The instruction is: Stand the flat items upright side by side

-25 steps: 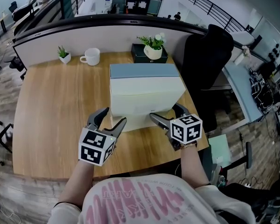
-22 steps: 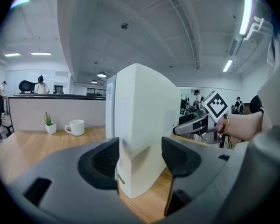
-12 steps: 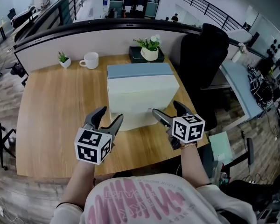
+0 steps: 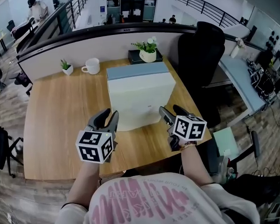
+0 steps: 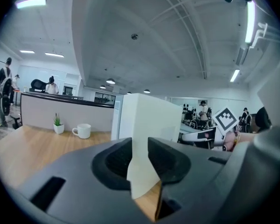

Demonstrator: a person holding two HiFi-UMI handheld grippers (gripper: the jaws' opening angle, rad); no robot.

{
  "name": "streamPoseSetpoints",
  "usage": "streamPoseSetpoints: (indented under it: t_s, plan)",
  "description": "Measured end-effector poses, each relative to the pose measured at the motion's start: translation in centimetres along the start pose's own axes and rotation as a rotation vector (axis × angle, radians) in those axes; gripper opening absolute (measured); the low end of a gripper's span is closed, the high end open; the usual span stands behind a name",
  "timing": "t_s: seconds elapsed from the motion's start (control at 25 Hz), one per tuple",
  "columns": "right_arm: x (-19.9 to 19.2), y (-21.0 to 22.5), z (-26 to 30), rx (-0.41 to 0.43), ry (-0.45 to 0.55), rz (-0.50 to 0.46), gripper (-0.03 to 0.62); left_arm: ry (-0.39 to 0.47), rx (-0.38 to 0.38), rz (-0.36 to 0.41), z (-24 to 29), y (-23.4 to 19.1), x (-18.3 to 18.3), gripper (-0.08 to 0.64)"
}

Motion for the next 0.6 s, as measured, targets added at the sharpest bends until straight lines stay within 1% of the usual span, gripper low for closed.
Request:
streamPoseSetpoints:
  t_s: [0.04,0.12,0.24,0.32,0.48,0.6]
  plan:
    - [-0.2,0.1,-0.2,-0.017,0.001,0.02,0.284,0.003,0.013,-0.012,-0.2,-0.1,0.0,0.085]
    - [-0.7,0.2,-0.7,-0.06,-0.001,0.047,0.186,0.008,0.035,-0.046,-0.5,-0.3,-0.3,0.058]
    - [-1.4,0.0,-1.3,-0.094,0.01,0.083,0.132,0.011,0.054,-0.099,-1.1,-0.5,-0.8,0.047]
    - [-2.0,-0.2,-1.8,-0.111,0.014,0.114,0.064,0.004,0.058,-0.125,-1.4,-0.4,-1.3,0.027]
    - [-3.3,-0.8,-2.5,-0.128,0.006,0.186,-0.005,-0.012,0.056,-0.142,-2.0,0.1,-2.2,0.005]
    - [-4.2,-1.7,-2.9,-0.099,0.007,0.234,-0.005,-0.006,0.048,-0.131,-2.7,0.6,-2.4,0.003]
Point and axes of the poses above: the fingertips, and each gripper's own axes: z forward along the fingers, y to its right, x out of its top, the point moved 10 cm from there along -z, backward along the fingers, and after that the axes turned 6 degrees about y, right-handed, at the moved point
